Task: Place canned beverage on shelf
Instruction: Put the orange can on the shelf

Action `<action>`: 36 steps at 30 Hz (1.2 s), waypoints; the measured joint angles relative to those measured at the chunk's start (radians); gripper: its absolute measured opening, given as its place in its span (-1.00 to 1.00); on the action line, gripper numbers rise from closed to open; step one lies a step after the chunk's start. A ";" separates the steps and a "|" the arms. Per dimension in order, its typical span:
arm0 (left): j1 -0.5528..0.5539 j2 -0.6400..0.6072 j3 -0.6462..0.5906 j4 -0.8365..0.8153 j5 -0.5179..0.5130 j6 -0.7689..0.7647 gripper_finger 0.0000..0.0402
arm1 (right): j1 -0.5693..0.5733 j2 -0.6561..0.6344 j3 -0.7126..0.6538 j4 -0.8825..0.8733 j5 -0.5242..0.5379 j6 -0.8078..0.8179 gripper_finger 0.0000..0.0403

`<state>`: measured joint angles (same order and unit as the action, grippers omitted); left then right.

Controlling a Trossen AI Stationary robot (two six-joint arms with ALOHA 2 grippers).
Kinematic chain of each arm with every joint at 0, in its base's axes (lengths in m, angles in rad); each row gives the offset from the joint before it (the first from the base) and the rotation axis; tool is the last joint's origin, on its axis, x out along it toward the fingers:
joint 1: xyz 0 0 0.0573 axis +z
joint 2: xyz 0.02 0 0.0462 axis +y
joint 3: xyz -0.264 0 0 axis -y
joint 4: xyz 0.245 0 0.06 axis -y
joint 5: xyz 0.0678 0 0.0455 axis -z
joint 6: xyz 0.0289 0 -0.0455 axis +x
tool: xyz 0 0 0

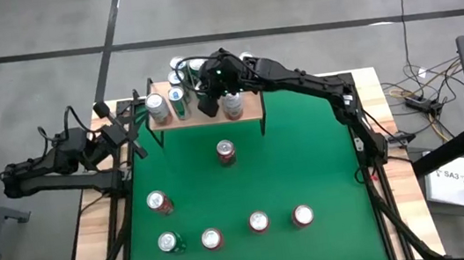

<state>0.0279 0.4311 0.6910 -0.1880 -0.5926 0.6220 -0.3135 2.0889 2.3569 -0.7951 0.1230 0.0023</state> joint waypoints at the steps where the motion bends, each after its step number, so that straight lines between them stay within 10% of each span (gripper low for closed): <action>1: 0.000 0.000 0.000 0.000 0.000 0.000 -1.00 | 0.002 -0.001 0.000 -0.007 0.000 0.000 -0.96; 36: 0.000 0.000 0.000 0.000 0.000 0.000 -1.00 | 0.011 0.019 0.001 0.019 0.027 0.005 -0.96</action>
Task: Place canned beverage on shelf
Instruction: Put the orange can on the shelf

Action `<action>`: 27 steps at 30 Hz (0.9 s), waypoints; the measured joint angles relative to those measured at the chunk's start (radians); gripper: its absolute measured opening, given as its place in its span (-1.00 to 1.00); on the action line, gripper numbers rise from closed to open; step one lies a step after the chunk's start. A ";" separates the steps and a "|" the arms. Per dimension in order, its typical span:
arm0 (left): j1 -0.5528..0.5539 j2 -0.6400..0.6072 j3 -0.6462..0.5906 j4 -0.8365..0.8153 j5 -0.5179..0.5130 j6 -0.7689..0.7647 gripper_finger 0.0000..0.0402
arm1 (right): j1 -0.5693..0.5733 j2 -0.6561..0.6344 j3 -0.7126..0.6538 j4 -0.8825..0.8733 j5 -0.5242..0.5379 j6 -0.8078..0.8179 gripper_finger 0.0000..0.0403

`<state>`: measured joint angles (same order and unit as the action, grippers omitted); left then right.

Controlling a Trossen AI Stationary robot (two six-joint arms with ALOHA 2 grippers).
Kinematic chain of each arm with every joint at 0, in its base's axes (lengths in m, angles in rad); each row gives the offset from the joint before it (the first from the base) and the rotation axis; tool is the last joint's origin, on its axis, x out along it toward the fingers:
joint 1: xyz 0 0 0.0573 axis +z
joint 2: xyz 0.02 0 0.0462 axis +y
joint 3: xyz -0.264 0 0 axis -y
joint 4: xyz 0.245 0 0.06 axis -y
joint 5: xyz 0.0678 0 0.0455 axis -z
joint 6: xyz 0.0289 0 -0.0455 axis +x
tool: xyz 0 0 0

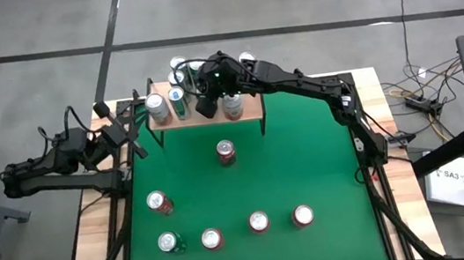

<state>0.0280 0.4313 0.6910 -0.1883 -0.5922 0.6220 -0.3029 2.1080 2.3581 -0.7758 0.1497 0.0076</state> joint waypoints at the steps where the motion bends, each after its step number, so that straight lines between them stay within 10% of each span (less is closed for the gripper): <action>1: 0.000 0.000 0.000 0.000 0.000 0.000 -1.00 | 0.001 -0.001 0.000 -0.004 0.000 0.002 -0.96; 27: 0.000 0.000 0.000 0.000 0.000 0.000 -1.00 | -0.008 -0.030 -0.005 0.016 0.007 -0.007 -0.96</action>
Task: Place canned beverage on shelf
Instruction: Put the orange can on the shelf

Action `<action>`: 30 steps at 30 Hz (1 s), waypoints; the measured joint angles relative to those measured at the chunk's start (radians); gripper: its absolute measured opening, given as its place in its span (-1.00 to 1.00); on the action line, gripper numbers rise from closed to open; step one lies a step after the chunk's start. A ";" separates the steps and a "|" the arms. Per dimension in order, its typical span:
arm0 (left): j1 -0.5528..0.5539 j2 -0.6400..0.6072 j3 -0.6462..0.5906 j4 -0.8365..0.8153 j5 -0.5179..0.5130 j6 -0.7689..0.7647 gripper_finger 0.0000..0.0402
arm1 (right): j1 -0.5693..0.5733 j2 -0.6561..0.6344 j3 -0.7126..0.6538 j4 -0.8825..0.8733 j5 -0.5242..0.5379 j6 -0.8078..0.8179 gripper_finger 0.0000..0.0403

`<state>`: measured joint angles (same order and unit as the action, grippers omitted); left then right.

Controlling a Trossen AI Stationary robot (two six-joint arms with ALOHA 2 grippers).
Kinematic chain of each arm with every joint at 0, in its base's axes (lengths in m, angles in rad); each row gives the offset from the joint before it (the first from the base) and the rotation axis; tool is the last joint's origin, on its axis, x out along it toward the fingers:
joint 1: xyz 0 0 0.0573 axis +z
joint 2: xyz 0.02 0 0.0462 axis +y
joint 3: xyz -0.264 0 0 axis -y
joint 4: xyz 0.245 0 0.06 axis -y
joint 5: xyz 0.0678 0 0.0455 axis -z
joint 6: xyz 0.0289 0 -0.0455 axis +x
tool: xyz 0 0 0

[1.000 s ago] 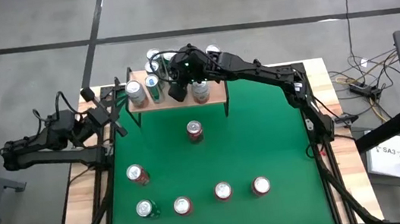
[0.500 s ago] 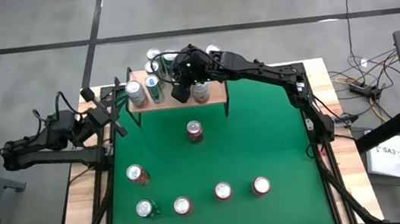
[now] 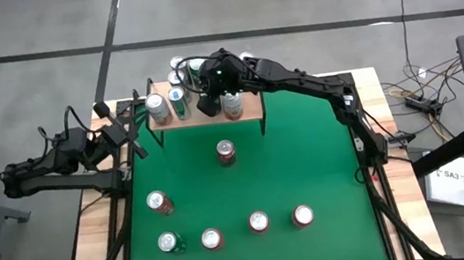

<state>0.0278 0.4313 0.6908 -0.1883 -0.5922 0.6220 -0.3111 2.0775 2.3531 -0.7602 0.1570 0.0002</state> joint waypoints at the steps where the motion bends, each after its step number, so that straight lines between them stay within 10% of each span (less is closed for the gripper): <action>1: 0.000 0.000 0.000 0.000 0.000 0.000 -1.00 | -0.002 0.006 0.000 -0.007 0.001 0.000 -0.96; 30: 0.000 0.000 0.000 0.000 0.000 0.000 -1.00 | 0.032 0.006 0.004 -0.079 0.000 0.042 -0.96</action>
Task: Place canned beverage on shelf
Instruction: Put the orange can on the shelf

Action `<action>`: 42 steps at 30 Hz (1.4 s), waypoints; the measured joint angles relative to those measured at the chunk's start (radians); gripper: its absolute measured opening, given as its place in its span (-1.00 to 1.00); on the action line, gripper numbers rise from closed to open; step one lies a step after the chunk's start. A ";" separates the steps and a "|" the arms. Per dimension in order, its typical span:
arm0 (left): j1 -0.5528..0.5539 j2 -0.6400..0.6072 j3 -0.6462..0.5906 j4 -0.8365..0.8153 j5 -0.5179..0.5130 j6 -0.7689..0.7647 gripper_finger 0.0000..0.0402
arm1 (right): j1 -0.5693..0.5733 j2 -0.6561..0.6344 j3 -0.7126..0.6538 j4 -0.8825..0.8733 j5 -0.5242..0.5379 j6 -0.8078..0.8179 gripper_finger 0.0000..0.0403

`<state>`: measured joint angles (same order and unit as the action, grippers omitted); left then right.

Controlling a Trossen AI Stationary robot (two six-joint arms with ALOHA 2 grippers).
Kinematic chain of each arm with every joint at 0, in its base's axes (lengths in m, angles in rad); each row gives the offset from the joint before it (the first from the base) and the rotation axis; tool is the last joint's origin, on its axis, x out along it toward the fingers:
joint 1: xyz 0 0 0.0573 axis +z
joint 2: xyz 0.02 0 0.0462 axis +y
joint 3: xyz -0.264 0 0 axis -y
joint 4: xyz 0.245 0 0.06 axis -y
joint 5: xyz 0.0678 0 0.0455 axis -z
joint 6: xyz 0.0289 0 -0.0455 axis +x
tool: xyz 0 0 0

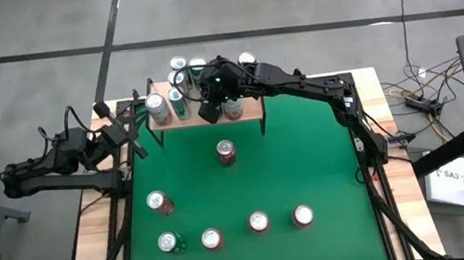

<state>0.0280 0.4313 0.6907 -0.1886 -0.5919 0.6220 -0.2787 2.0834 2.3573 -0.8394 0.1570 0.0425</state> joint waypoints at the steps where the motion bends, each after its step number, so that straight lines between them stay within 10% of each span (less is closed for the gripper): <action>1: 0.000 0.000 0.000 0.000 0.000 0.000 -1.00 | 0.000 0.000 0.000 -0.001 0.000 0.000 -0.96; 42: 0.000 0.007 0.000 0.006 0.003 0.000 -1.00 | -0.158 0.019 -0.002 0.304 -0.009 -0.107 -0.96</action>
<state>0.0277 0.4380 0.6907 -0.1825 -0.5884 0.6220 -0.4371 2.1027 2.3554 -0.5353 0.1478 -0.0643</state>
